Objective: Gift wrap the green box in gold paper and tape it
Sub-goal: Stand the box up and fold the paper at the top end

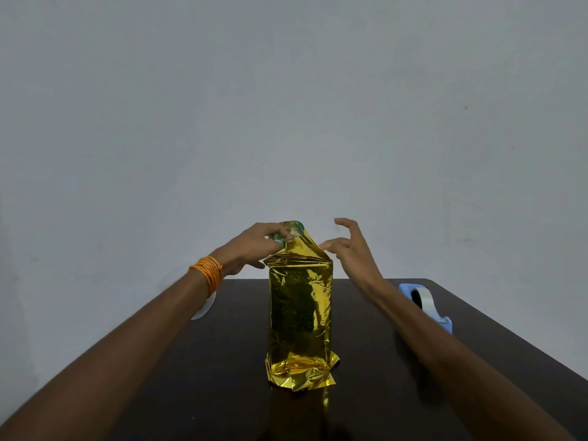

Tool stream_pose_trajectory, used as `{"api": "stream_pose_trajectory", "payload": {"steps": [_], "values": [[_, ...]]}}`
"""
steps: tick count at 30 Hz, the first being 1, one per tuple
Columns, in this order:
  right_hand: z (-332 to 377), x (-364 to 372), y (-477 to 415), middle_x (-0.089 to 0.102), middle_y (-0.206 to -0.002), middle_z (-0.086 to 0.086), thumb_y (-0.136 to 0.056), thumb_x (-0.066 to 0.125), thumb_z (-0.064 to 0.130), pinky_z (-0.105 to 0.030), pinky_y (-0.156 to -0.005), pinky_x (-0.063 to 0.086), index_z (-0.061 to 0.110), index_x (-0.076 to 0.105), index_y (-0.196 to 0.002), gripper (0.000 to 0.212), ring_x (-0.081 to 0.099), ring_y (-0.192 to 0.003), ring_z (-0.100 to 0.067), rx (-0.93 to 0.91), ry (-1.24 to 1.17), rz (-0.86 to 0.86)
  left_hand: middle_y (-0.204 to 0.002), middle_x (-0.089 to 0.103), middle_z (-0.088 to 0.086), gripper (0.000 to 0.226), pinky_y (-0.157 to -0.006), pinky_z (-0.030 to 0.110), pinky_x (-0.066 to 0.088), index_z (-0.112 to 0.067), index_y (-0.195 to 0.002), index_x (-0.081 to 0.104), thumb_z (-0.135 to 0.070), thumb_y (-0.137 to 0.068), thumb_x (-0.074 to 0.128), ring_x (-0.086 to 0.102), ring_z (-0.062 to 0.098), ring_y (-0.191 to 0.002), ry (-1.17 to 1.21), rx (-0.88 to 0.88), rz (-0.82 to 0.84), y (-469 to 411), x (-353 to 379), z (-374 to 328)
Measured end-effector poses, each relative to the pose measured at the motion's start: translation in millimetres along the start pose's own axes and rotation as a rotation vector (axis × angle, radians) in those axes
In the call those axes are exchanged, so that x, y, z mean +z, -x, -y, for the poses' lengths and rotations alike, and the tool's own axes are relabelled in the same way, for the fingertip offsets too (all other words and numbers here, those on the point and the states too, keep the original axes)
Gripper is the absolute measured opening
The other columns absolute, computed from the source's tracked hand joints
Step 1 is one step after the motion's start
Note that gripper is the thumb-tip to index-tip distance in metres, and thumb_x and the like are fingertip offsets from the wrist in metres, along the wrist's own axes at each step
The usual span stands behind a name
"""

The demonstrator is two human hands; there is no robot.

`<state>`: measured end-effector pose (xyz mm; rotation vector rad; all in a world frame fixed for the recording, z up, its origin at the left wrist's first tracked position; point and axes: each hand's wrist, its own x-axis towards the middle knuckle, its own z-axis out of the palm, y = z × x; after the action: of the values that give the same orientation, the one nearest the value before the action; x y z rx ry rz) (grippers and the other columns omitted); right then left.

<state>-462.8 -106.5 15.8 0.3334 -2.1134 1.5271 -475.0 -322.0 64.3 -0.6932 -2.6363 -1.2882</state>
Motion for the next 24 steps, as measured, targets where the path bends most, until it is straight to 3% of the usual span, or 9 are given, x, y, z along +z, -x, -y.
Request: {"api": "stream_pose_trajectory", "payload": {"steps": [2,4,8,10,14,19,22,24], "values": [[1,0,-2,0.073,-0.100,0.000,-0.094,0.065,0.018,-0.045,-0.105,0.045,0.025,0.039,-0.140,0.053,0.064,-0.110,-0.022,0.038,0.030,0.074,-0.130,0.048,0.003,0.017,-0.086,0.043,0.054,-0.024,-0.104,0.067,-0.017,-0.096,0.054,0.051,0.028,-0.117,0.021,0.001,-0.013,-2,1,-2],[2,0,-6,0.075,-0.100,-0.002,-0.090,0.071,0.021,-0.042,-0.102,0.048,0.026,0.038,-0.140,0.060,0.067,-0.105,-0.020,0.040,0.065,0.128,-0.128,0.054,0.000,0.014,-0.085,0.042,0.052,-0.024,-0.100,0.070,-0.030,-0.094,0.058,0.053,0.021,-0.112,0.050,-0.014,-0.029,-2,2,-7],[11,0,-12,0.075,-0.107,-0.005,-0.088,0.072,0.011,-0.030,-0.094,0.050,0.028,0.033,-0.143,0.069,0.069,-0.103,-0.015,0.079,0.047,0.263,-0.123,0.057,-0.007,0.032,-0.090,0.044,0.048,-0.026,-0.105,0.070,-0.047,-0.098,0.048,0.052,0.016,-0.112,0.059,0.017,0.054,-3,6,-16],[12,0,-15,0.073,-0.115,-0.007,-0.086,0.075,0.012,-0.032,-0.096,0.047,0.029,0.029,-0.146,0.077,0.066,-0.107,-0.017,0.093,0.064,0.312,-0.124,0.057,-0.009,0.032,-0.091,0.043,0.046,-0.028,-0.103,0.071,-0.049,-0.098,0.048,0.050,0.018,-0.116,0.013,0.018,0.094,-2,9,-17],[11,0,-19,0.072,-0.116,-0.008,-0.083,0.079,0.014,-0.038,-0.102,0.046,0.029,0.026,-0.149,0.086,0.067,-0.108,-0.018,0.090,0.093,0.344,-0.139,0.052,-0.001,0.022,-0.090,0.040,0.044,-0.026,-0.105,0.067,-0.043,-0.094,0.058,0.048,0.022,-0.117,-0.008,-0.027,-0.005,-5,16,-8],[10,2,-19,0.071,-0.116,-0.008,-0.084,0.078,0.014,-0.034,-0.096,0.046,0.028,0.025,-0.151,0.086,0.067,-0.107,-0.017,0.075,0.102,0.352,-0.121,0.059,0.000,0.021,-0.092,0.048,0.048,-0.027,-0.104,0.066,-0.043,-0.091,0.062,0.055,0.021,-0.108,0.057,-0.115,-0.010,-4,19,-1],[8,3,-20,0.071,-0.114,-0.009,-0.083,0.078,0.014,-0.039,-0.101,0.048,0.028,0.025,-0.151,0.088,0.068,-0.106,-0.020,0.068,0.111,0.345,-0.115,0.055,0.001,0.022,-0.076,0.028,0.050,-0.022,-0.112,0.065,-0.022,-0.090,0.065,0.056,0.011,-0.091,0.020,-0.028,0.017,-6,24,-3],[6,2,-20,0.072,-0.112,-0.009,-0.082,0.079,0.014,-0.044,-0.104,0.049,0.028,0.025,-0.151,0.089,0.069,-0.104,-0.022,0.071,0.104,0.344,-0.113,0.057,0.005,0.034,-0.068,0.027,0.048,-0.025,-0.118,0.063,-0.009,-0.089,0.061,0.058,0.011,-0.081,-0.031,0.006,0.009,-6,25,-2]]}}
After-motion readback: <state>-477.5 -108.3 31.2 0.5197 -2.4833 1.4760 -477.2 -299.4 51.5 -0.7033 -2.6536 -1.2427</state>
